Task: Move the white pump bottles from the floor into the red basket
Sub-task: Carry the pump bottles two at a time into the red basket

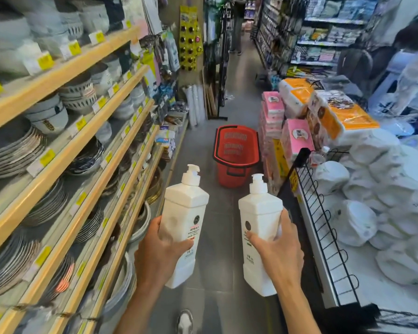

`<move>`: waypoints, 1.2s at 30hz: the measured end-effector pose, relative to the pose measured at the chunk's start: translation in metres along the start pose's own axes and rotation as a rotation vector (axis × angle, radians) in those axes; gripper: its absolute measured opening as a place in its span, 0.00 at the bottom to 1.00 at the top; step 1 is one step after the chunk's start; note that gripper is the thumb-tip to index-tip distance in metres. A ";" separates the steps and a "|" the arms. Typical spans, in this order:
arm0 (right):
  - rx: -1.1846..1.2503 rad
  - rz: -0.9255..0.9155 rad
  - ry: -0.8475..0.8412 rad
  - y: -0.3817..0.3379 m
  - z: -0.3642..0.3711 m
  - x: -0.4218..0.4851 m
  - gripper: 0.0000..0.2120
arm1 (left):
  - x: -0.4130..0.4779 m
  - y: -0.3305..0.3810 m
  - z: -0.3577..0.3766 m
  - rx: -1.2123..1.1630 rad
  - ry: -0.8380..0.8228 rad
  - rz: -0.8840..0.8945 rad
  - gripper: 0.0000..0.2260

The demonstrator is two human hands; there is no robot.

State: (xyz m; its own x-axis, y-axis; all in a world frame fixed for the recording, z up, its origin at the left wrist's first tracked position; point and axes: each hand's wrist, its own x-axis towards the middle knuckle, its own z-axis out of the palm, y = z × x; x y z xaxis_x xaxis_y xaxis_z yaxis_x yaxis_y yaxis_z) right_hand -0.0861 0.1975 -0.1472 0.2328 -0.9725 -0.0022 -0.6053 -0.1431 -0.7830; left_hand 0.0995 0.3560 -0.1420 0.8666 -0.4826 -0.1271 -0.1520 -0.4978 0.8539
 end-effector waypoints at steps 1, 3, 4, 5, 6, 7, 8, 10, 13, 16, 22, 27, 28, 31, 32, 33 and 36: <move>0.001 0.001 0.006 -0.005 0.006 0.008 0.39 | 0.012 0.002 0.001 -0.010 -0.009 -0.004 0.31; 0.008 0.009 0.011 -0.014 0.019 0.024 0.38 | 0.035 0.004 0.004 -0.021 -0.031 -0.015 0.32; 0.013 0.011 0.014 -0.020 0.024 0.032 0.37 | 0.046 0.005 0.004 -0.029 -0.036 -0.017 0.33; 0.018 0.008 0.017 -0.026 0.030 0.039 0.37 | 0.057 0.007 0.004 -0.039 -0.036 -0.019 0.34; 0.018 0.003 0.021 -0.033 0.036 0.047 0.37 | 0.068 0.009 0.004 -0.045 -0.036 -0.019 0.34; 0.015 -0.001 0.025 -0.039 0.041 0.055 0.38 | 0.080 0.012 0.004 -0.043 -0.040 -0.013 0.34; 0.014 -0.003 0.027 -0.045 0.047 0.063 0.38 | 0.091 0.015 0.003 -0.040 -0.049 -0.002 0.33; 0.025 -0.001 0.031 -0.056 0.057 0.079 0.37 | 0.114 0.019 0.003 -0.043 -0.065 0.020 0.32; 0.036 -0.012 0.046 -0.070 0.073 0.100 0.37 | 0.148 0.025 0.005 -0.052 -0.071 0.029 0.32; 0.037 -0.009 0.043 -0.079 0.086 0.123 0.39 | 0.178 0.031 0.009 -0.052 -0.067 0.024 0.34; 0.020 0.031 0.037 -0.088 0.106 0.179 0.39 | 0.239 0.047 0.023 -0.045 -0.067 -0.007 0.31; 0.036 0.023 -0.010 -0.098 0.120 0.240 0.40 | 0.290 0.071 0.047 -0.082 -0.056 -0.023 0.31; 0.041 0.018 -0.020 -0.102 0.122 0.252 0.41 | 0.300 0.077 0.051 -0.090 -0.054 -0.024 0.32; 0.047 0.009 -0.040 -0.113 0.129 0.288 0.40 | 0.328 0.095 0.063 -0.076 -0.047 -0.014 0.34; 0.047 0.006 -0.044 -0.117 0.131 0.300 0.40 | 0.336 0.100 0.067 -0.079 -0.040 -0.014 0.34; 0.050 0.006 -0.050 -0.120 0.134 0.311 0.39 | 0.344 0.106 0.070 -0.084 -0.030 -0.014 0.34; 0.063 0.004 -0.066 -0.130 0.141 0.344 0.39 | 0.366 0.119 0.079 -0.089 -0.024 -0.007 0.32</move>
State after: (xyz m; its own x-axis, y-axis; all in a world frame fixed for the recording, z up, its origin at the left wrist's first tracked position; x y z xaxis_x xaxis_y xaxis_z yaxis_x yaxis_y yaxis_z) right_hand 0.1803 -0.0927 -0.1343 0.2814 -0.9586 -0.0442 -0.5572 -0.1257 -0.8208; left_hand 0.3608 0.0634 -0.1265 0.8555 -0.4973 -0.1445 -0.1020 -0.4353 0.8945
